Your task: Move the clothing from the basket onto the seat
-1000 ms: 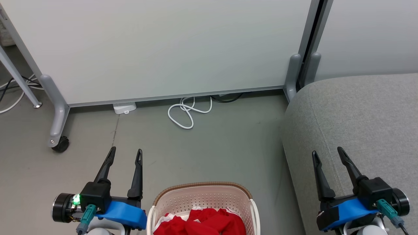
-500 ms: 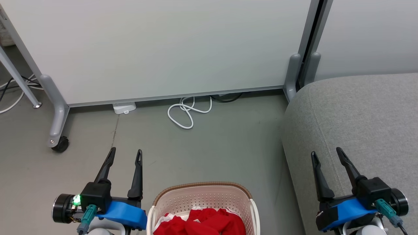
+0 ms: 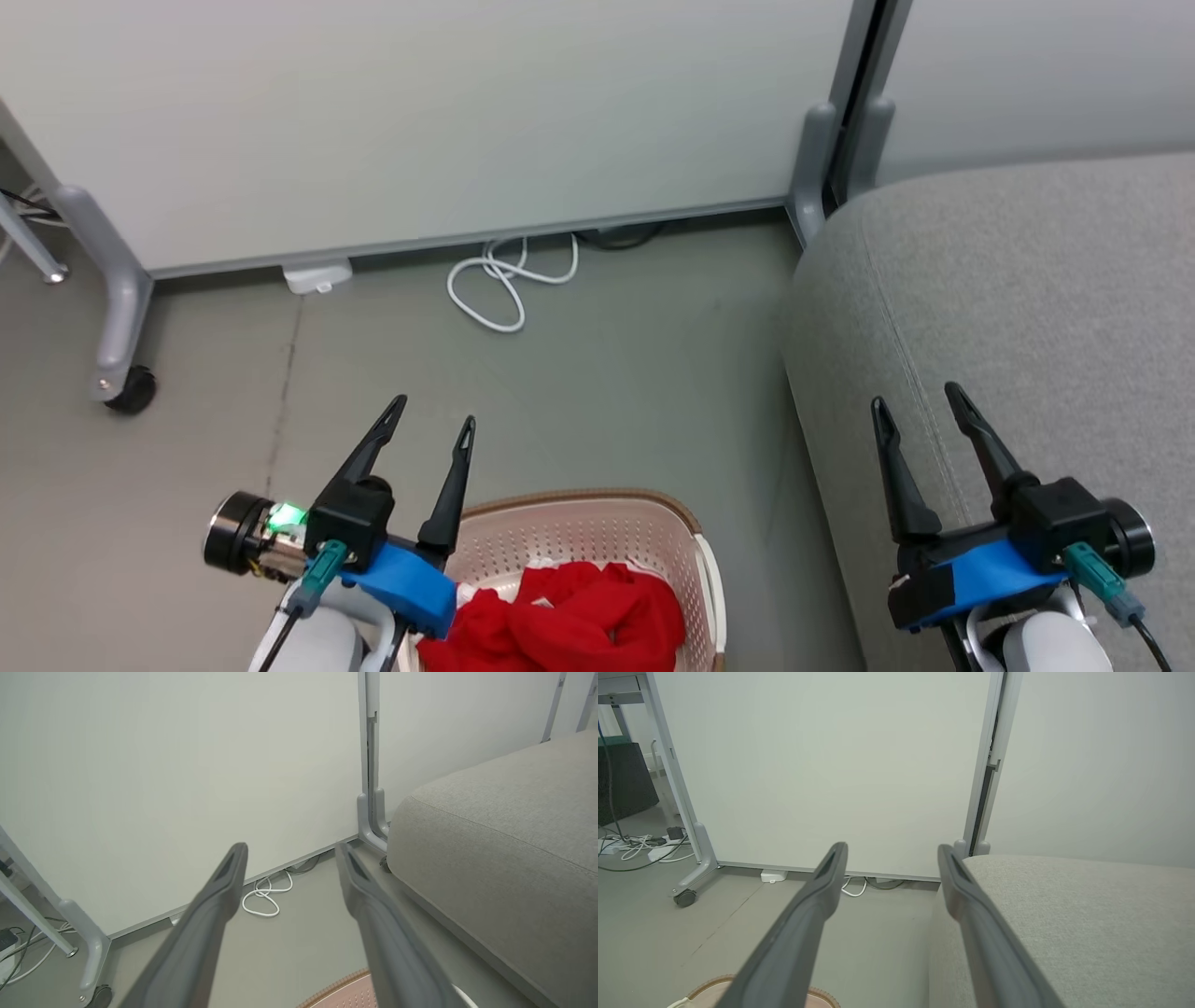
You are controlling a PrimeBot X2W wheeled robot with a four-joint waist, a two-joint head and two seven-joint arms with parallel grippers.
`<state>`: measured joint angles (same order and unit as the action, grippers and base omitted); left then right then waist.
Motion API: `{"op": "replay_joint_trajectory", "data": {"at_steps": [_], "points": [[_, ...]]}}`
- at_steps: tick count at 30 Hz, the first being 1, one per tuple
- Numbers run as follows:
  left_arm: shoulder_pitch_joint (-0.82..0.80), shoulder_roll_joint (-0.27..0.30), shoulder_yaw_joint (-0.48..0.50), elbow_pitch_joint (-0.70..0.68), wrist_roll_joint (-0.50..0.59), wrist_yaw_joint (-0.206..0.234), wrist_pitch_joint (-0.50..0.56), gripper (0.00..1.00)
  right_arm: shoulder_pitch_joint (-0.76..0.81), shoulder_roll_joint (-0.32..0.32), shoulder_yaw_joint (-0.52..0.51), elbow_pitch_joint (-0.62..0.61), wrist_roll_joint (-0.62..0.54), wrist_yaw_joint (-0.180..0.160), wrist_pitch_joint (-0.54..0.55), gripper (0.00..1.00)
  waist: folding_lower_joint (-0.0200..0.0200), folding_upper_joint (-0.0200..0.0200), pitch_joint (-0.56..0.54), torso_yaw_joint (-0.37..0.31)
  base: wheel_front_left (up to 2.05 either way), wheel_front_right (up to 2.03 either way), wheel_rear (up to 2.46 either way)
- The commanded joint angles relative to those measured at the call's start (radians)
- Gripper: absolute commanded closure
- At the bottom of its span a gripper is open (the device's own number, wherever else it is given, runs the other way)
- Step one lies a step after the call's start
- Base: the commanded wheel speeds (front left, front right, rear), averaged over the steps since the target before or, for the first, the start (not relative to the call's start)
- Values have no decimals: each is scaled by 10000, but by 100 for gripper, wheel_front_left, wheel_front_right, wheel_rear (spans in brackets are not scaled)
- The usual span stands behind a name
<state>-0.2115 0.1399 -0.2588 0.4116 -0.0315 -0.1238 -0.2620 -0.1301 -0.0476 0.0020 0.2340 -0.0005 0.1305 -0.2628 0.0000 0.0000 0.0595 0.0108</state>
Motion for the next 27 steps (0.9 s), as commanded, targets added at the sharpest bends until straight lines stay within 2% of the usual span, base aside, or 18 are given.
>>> {"op": "replay_joint_trajectory", "data": {"at_steps": [1, 19, 27], "points": [[-261, 102, -100, 102, 47, -45, -45, 0, -165, -48, 40, -88, -29, 5, -32, 0, 0, 0, 159, -16, 0, 0, 0], [-3438, 982, -4086, 3990, -745, -65, -38, 0, -1651, -42, 436, -1198, -291, 3, -32, 0, 0, 0, 3126, -891, 0, 0, 0], [-4835, 1101, -6284, 5785, -1313, -65, -39, 0, -2381, -44, 632, -1602, -460, 3, -30, 0, 0, 0, 4563, -1065, 0, 0, 0]]}}
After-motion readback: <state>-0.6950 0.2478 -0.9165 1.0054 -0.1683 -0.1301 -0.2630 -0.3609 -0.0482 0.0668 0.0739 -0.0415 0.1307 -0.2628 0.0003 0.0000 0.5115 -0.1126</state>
